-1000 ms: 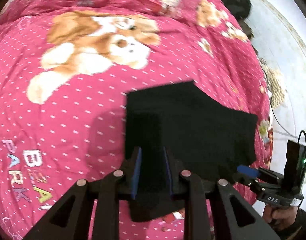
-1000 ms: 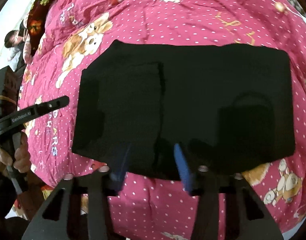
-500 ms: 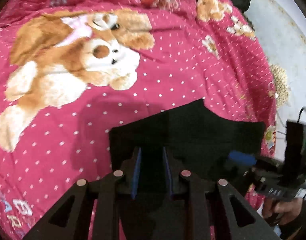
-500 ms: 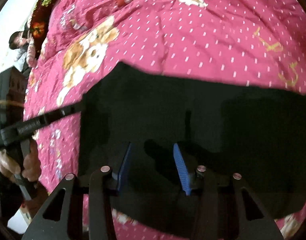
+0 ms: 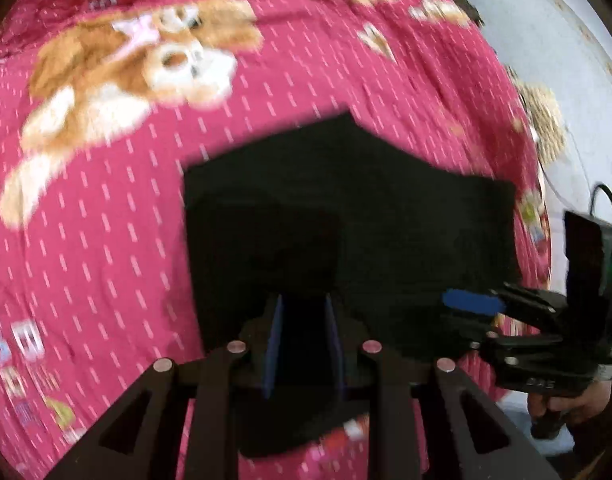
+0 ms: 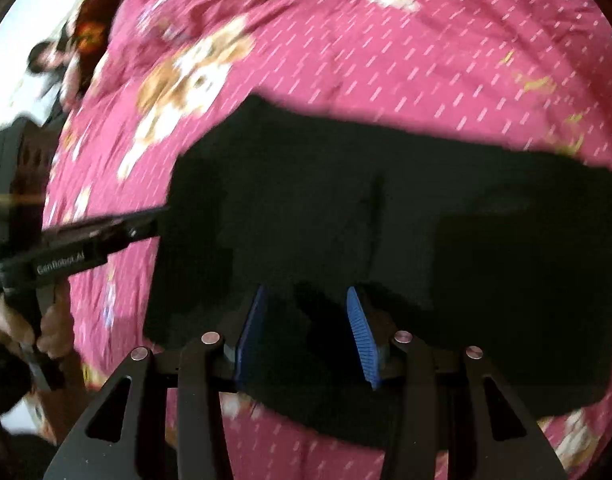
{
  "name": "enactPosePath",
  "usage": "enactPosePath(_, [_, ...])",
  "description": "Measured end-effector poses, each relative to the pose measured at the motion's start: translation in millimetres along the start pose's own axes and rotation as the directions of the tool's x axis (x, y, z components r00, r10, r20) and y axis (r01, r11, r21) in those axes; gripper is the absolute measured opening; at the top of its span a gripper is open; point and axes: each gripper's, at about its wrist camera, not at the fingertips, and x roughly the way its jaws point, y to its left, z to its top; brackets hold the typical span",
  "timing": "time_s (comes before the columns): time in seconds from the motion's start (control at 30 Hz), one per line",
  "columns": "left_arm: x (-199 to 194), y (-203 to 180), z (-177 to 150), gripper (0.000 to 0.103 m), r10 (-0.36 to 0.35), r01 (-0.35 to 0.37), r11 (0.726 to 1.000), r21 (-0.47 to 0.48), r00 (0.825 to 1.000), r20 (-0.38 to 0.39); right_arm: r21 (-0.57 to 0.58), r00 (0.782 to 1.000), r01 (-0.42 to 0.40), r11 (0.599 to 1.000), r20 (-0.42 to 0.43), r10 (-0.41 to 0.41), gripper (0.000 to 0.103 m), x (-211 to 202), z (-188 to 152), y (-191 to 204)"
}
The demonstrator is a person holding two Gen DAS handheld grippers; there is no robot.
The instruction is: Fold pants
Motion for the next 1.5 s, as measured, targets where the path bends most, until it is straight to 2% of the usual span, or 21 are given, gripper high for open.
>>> enactPosePath(0.1, [10.5, -6.6, -26.0, 0.024, 0.013, -0.012, 1.000, 0.010, 0.998, -0.066, -0.025, 0.997, 0.038, 0.999, -0.066, -0.039, 0.044, 14.2, -26.1, 4.8])
enactPosePath(0.27, [11.2, -17.3, -47.4, 0.024, 0.036, -0.034, 0.999, 0.025, 0.995, -0.089, 0.016, 0.997, 0.063, 0.998, -0.045, -0.062, 0.043, -0.8, -44.3, -10.6])
enactPosePath(0.47, [-20.4, -33.6, -46.8, 0.024, 0.073, -0.073, 0.995, 0.064, 0.997, -0.012, 0.102, 0.997, 0.074, 0.992, 0.016, -0.076, 0.043, -30.9, -57.8, -30.7])
enactPosePath(0.7, [-53.5, -60.0, -49.7, 0.025, 0.117, -0.123, 0.987, 0.107, 0.991, 0.058, 0.181, 0.990, 0.071, 0.981, 0.111, -0.092, 0.043, -66.8, -87.4, -46.4])
enactPosePath(0.77, [-61.1, -71.1, -50.1, 0.027, 0.129, -0.137, 0.984, 0.114, 0.989, 0.079, 0.208, 0.988, 0.057, 0.977, 0.129, -0.085, 0.044, -74.0, -97.1, -50.4])
enactPosePath(0.83, [-67.8, -83.9, -49.3, 0.028, 0.135, -0.147, 0.982, 0.119, 0.986, 0.102, 0.233, 0.986, 0.045, 0.971, 0.144, -0.080, 0.050, -79.6, -106.0, -53.8])
enactPosePath(1.03, [-88.9, -108.7, -50.6, 0.032, 0.180, -0.204, 0.969, 0.141, 0.969, 0.168, 0.271, 0.981, 0.012, 0.963, 0.182, -0.063, 0.052, -93.1, -120.0, -62.1])
enactPosePath(1.2, [-89.3, -122.9, -50.7, 0.033, 0.200, -0.229, 0.961, 0.158, 0.963, 0.179, 0.265, 0.976, -0.013, 0.964, 0.212, -0.045, 0.057, -102.6, -118.2, -63.3])
enactPosePath(1.5, [-74.5, -137.6, -43.2, 0.033, 0.234, -0.260, 0.946, 0.194, 0.961, 0.146, 0.293, 0.975, -0.049, 0.955, 0.223, -0.018, 0.058, -106.2, -111.0, -83.4])
